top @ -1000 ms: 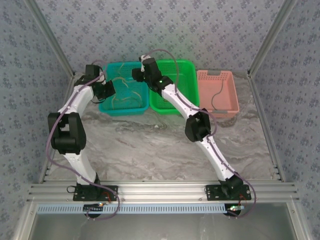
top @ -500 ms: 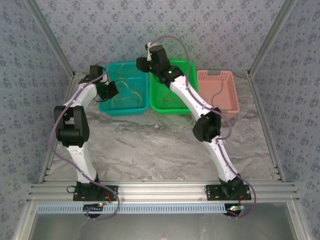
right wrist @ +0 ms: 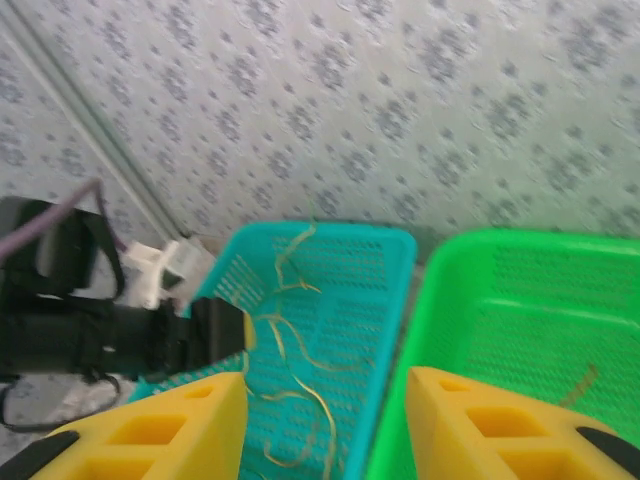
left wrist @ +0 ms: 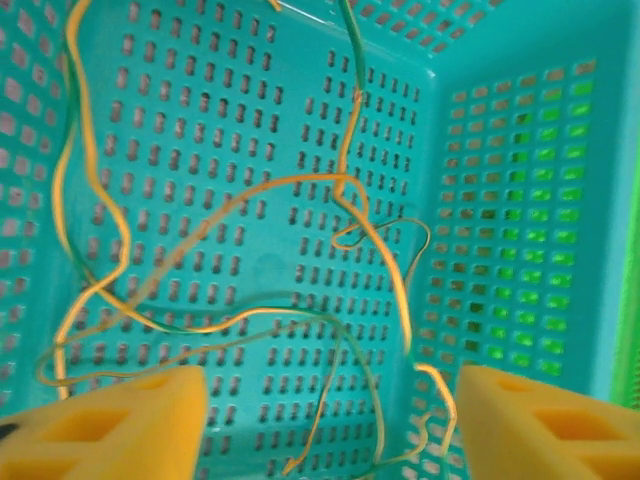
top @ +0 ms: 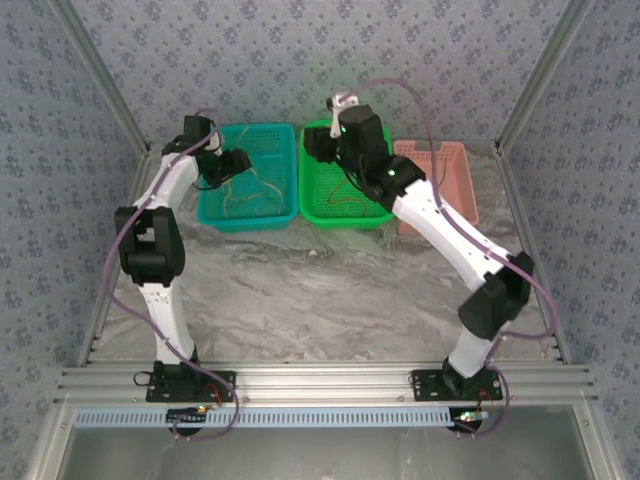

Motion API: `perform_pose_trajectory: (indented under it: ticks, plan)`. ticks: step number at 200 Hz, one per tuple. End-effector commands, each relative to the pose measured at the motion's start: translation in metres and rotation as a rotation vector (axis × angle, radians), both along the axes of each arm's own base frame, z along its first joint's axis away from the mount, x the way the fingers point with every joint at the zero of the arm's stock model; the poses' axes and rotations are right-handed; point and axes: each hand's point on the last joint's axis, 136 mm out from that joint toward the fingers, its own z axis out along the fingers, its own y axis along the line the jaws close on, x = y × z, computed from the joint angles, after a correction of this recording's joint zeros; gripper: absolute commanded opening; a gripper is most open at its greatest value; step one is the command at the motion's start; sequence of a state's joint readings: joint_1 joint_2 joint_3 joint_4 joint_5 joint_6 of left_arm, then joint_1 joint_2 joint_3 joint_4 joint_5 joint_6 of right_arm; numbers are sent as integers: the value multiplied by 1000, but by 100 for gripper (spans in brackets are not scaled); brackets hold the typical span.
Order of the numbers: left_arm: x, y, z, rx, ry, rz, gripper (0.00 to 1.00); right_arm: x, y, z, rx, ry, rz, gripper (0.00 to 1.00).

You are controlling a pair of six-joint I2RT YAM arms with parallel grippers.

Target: Untangle the cables

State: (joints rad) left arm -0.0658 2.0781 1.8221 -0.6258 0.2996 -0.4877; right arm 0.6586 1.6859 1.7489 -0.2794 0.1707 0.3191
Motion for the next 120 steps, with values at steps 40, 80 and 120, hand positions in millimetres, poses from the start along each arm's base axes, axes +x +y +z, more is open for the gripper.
perform_pose_trajectory:
  ticks: [40,80,120]
  plan:
    - [-52,22,65,89,-124,84,82,-61,-99,-20,-16,51,-217,50]
    - [-103,15,96,66,-202,75,89,-110,-151,-39,-34,111,-245,61]
    - [-170,7,108,14,-238,37,99,-154,-178,-65,-63,206,-219,99]
